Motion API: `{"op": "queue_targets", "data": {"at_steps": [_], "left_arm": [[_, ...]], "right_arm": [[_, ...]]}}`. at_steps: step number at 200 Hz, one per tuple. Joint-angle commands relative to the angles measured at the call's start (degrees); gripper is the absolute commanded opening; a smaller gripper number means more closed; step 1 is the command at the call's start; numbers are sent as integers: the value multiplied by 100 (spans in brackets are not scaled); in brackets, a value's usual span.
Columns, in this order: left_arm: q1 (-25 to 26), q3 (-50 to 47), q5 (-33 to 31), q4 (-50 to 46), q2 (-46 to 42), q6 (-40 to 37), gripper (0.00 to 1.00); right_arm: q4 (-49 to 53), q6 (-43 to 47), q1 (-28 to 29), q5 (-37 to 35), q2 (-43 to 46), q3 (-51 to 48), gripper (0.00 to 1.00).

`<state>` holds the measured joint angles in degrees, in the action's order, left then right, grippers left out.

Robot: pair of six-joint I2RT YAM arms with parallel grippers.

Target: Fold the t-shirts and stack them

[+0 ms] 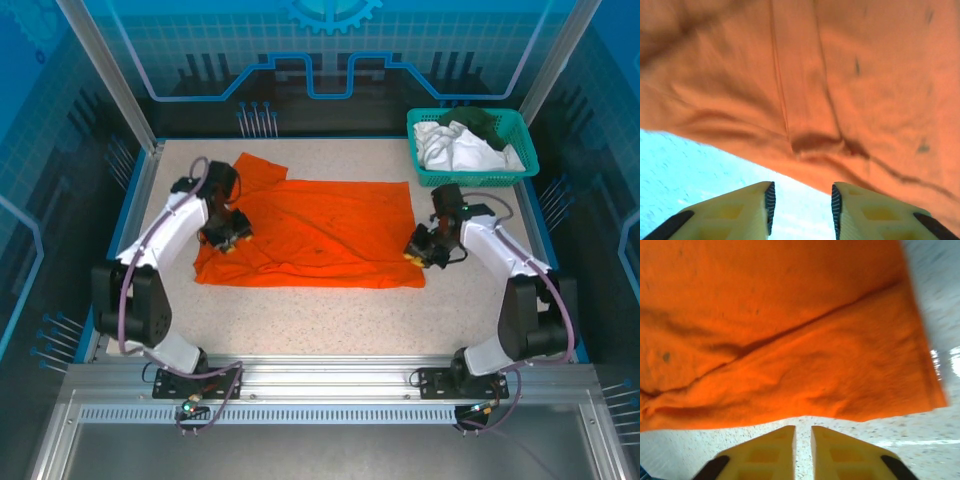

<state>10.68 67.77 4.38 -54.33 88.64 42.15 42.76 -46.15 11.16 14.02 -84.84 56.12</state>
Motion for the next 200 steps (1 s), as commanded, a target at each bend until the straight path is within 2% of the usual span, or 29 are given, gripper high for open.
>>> {"op": "queue_targets", "data": {"at_steps": [1,34,45,80,96,135,153,200], "left_arm": [[40,-625,476,736,18,381,35],[-91,-689,-375,781,349,81,37],[-260,-798,-510,851,470,59,37],[-899,-1240,-1095,933,454,186,43],[-1086,-1391,-1204,926,392,213,44],[-1435,-1518,-1490,772,343,163,48],[-1719,-1554,-1598,695,248,125,48],[-2131,-1533,-1546,567,12,-36,53]], "right_arm": [[-476,-282,248,160,-185,-288,15],[-256,-295,331,-181,-770,-134,16],[-51,-308,302,-386,-934,-53,21],[-12,-497,191,-473,-1073,-288,27],[31,-587,97,-556,-1072,-444,30],[63,-659,-133,-740,-882,-747,49],[60,-630,-234,-787,-800,-806,53],[-187,-357,-337,-397,-603,-800,66]]}}
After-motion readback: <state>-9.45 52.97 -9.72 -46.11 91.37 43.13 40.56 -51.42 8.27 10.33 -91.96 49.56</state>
